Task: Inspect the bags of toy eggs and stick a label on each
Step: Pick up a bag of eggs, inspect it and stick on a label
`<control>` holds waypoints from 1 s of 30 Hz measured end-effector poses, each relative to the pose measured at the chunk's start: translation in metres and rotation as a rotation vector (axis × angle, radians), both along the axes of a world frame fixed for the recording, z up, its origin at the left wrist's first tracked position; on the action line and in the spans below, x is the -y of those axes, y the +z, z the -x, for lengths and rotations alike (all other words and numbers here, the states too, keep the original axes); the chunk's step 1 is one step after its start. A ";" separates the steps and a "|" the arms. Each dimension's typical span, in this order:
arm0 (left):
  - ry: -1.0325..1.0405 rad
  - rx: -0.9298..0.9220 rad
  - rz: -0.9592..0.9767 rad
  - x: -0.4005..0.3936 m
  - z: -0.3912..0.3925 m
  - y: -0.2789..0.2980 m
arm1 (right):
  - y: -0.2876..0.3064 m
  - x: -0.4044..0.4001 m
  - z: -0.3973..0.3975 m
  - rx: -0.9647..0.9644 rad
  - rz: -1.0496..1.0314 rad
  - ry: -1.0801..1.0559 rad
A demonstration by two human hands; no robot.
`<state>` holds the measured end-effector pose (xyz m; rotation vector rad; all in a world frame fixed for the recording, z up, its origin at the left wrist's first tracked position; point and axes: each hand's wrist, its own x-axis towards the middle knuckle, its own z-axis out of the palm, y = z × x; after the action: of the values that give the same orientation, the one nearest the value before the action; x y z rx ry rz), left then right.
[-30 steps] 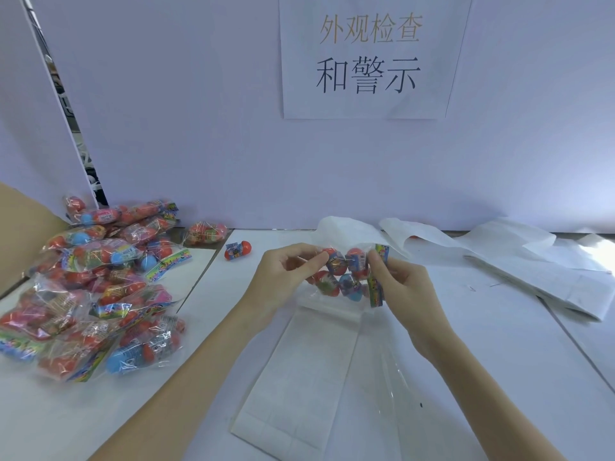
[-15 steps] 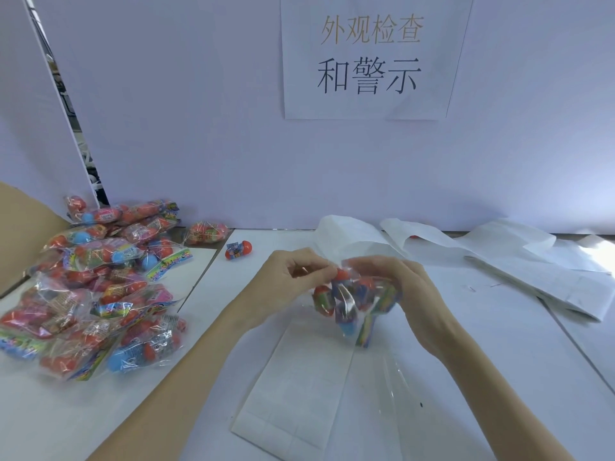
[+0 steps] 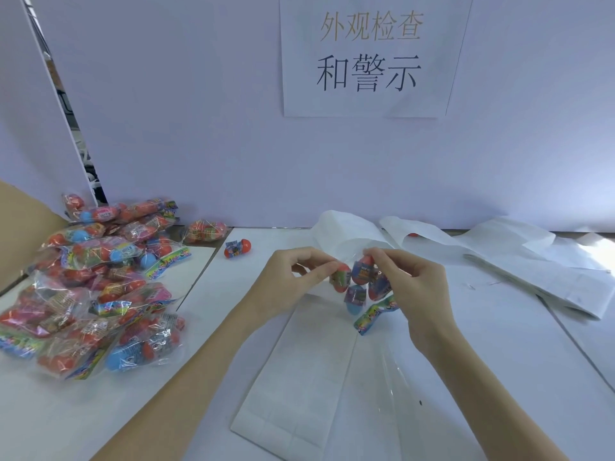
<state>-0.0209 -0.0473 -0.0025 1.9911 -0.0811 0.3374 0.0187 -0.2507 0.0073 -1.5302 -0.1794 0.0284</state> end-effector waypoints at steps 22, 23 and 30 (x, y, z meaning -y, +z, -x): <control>0.025 -0.039 0.150 0.009 0.000 0.000 | -0.001 0.001 0.000 -0.242 -0.101 0.141; 0.008 -0.055 0.152 0.009 0.000 0.000 | -0.001 0.000 0.000 -0.246 -0.087 0.166; 0.111 -0.031 0.316 0.004 -0.001 0.005 | -0.002 -0.004 0.003 -0.012 0.087 0.162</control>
<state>-0.0200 -0.0516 0.0022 1.6900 0.0980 0.3672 0.0160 -0.2470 0.0056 -1.5985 -0.2951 0.1762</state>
